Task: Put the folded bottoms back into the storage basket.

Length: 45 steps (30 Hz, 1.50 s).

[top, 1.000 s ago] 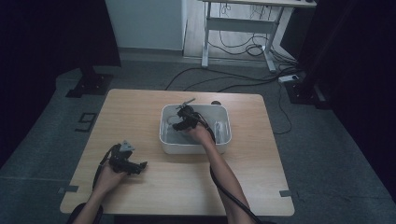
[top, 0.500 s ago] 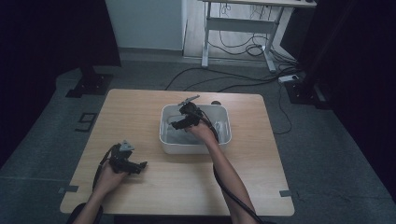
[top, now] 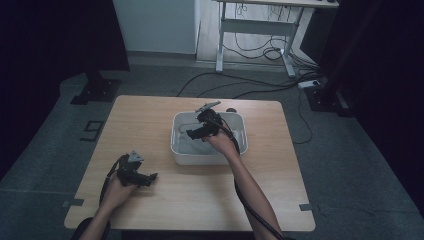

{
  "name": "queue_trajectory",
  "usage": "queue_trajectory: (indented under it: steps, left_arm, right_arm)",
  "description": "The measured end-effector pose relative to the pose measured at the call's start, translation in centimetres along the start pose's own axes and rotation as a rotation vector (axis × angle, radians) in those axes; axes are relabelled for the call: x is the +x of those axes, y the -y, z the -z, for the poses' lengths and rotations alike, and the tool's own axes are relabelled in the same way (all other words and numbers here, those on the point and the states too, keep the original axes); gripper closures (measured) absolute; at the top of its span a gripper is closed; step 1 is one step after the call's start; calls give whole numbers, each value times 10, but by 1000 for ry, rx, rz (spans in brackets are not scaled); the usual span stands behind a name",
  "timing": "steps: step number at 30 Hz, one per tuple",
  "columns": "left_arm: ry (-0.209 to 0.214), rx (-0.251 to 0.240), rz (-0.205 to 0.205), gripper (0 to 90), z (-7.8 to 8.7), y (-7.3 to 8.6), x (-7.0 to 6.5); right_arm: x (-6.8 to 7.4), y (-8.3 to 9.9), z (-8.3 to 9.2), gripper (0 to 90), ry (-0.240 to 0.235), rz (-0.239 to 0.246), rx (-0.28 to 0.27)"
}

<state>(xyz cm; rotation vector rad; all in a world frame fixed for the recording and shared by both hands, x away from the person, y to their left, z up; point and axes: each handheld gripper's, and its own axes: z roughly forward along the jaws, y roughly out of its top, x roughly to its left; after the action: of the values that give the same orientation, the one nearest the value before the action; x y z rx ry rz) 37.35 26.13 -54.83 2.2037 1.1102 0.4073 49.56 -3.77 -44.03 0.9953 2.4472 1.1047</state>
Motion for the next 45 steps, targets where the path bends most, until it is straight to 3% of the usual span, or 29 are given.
queue_trajectory:
  steps: [6, 25, 45]
  left_arm:
    - [-4, 0, 4, 0, 0, 0, -1]
    - [-6, -1, 6, 0, 0, 0, -1]
    - [-17, -2, 18, 0, 1, 1, -2]
  right_arm:
    - [5, 5, 15, 0, -3, 10, -11]
    - [10, 32, 50, 0, 0, 9, -49]
    - [6, 65, 89, 0, 53, -17, -45]
